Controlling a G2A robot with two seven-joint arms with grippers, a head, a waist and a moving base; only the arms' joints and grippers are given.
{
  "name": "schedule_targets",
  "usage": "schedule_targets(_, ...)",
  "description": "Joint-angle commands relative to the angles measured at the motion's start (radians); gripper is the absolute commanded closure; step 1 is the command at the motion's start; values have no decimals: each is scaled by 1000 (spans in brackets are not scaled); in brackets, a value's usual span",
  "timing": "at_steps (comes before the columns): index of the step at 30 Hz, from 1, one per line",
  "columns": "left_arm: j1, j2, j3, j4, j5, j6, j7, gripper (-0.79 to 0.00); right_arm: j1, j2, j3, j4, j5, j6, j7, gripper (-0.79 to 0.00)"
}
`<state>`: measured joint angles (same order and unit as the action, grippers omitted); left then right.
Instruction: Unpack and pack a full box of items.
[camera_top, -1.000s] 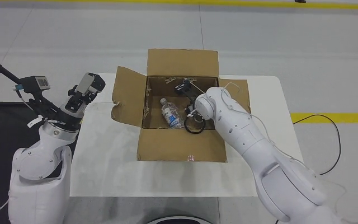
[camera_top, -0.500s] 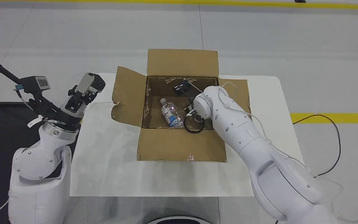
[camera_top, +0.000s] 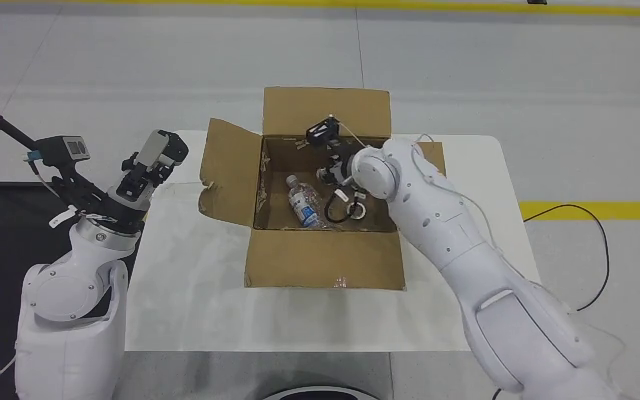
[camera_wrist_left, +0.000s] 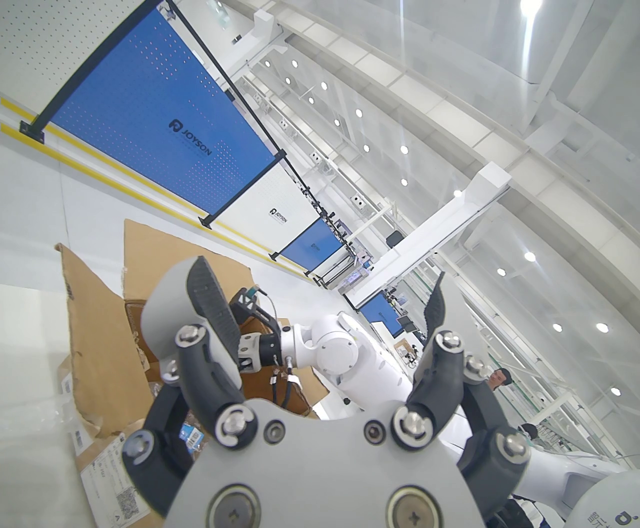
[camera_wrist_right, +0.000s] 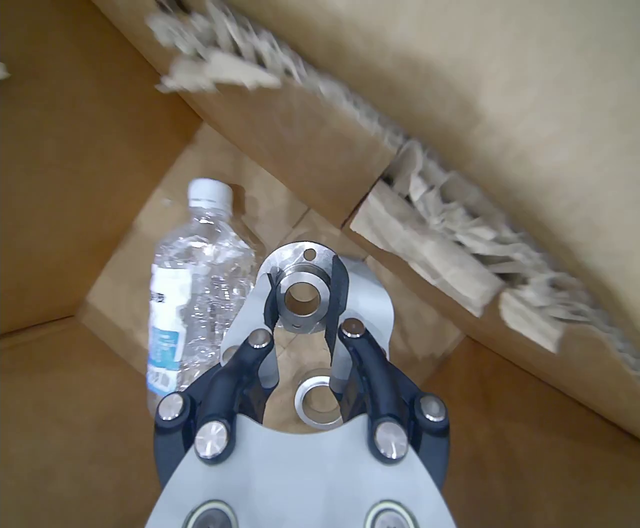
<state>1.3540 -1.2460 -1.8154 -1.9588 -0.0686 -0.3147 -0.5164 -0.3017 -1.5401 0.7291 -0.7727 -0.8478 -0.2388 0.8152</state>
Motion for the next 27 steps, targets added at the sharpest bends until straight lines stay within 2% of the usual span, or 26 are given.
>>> schedule_targets(1, 0, 0, 0, 0, 0, 0, 0, -785, -42, 31, 56, -99, -1, -30, 5, 0)
schedule_targets(8, 0, 0, 0, 0, 0, 0, 0, -785, -298, 146, 315, -544, -16, -112, 74, 0)
schedule_targets(14, 0, 0, 0, 0, 0, 0, 0, -785, -521, 203, 524, -848, 34, -183, 86, 0)
schedule_targets(20, 0, 0, 0, 0, 0, 0, 0, -785, -645, 230, 658, -968, 126, -260, 8, 0)
schedule_targets(25, 0, 0, 0, 0, 0, 0, 0, -785, -720, 245, 741, -1010, 234, -361, -93, 0)
schedule_targets(27, 0, 0, 0, 0, 0, 0, 0, -785, -732, 250, 751, -1009, 255, -396, -97, 0)
